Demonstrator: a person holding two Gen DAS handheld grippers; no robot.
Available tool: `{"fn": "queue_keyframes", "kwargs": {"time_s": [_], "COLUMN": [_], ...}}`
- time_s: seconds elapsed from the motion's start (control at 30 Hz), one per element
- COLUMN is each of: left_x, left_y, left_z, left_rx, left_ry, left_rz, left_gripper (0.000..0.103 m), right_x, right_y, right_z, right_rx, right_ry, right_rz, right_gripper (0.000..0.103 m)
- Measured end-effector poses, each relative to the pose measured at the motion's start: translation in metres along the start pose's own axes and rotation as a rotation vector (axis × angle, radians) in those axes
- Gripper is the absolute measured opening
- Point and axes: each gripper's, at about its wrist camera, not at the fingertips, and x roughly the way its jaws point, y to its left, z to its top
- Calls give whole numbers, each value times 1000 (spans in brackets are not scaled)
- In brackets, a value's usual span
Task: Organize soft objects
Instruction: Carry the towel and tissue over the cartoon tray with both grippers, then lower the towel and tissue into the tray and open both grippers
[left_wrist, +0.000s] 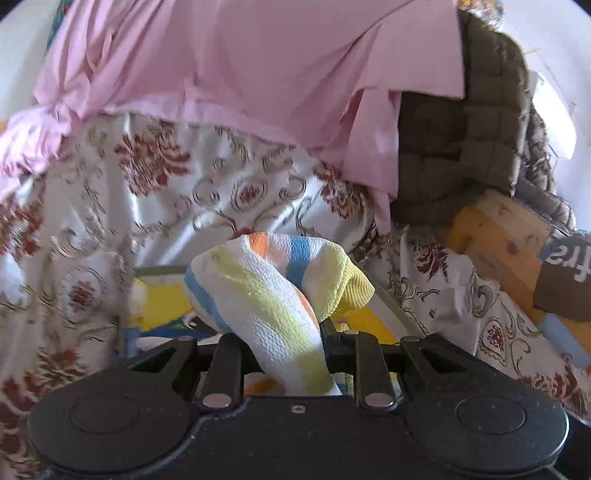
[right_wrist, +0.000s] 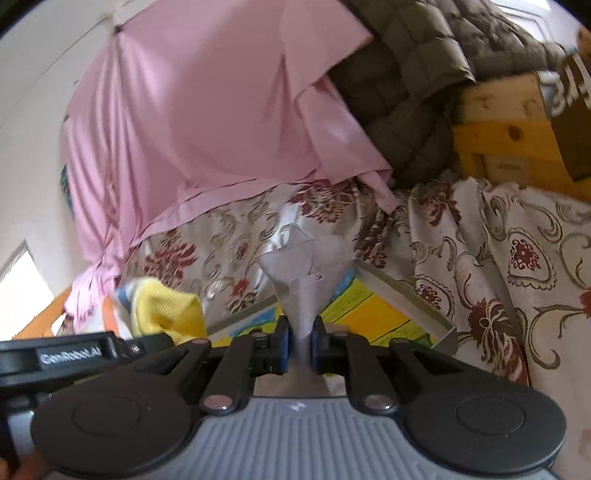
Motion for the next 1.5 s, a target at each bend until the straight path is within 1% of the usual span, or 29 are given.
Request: {"fn": "queue_keyframes", "kwargs": {"time_s": [0.1,0.23,0.43,0.53,0.63,0.67,0.7,0.8,0.87,1.0,1.07,1.1,1.17,1.2,1.3,1.4,1.5], "left_x": [23,42,62,65,67,66,66,65,63,56,51,48,41,37,22,3,-22], "left_y": [-2,-7,-1,3,3,3,3,1,0,0,-2,-2,-4,-4,-7,-9,-11], "left_z": [5,5,2,-1,-2,-2,-2,-2,-2,-2,-1,0,2,3,8,12,13], "left_rx": [-15,10,-19,-40,-47,-49,-51,-39,-32,-36,-32,-30,-27,-26,-30,-35,-48], "left_ry": [40,62,130,155,167,168,170,176,175,173,165,159,150,142,116,74,21], "left_rz": [6,39,68,74,84,86,86,93,98,102,106,109,117,125,140,149,159], "left_gripper": [23,25,25,26,29,30,30,36,43,50,59,60,68,69,74,78,84], "right_x": [15,32,51,55,55,54,53,50,48,42,37,34,27,24,11,-3,-21], "right_y": [-11,-18,-15,-15,-14,-14,-14,-14,-14,-16,-17,-18,-20,-21,-24,-24,-19], "right_z": [3,5,-5,-10,-10,-9,-8,-6,-4,-1,1,3,7,9,17,25,31], "right_rx": [39,73,62,62,66,64,64,64,63,64,72,75,84,91,114,117,93], "right_ry": [16,44,125,146,151,148,143,134,128,120,114,111,101,98,84,71,47], "right_rz": [-9,10,7,6,13,14,15,14,9,-4,-4,-4,-3,1,18,23,33], "right_gripper": [13,15,17,21,35,42,47,54,58,66,70,73,76,80,84,87,91]}}
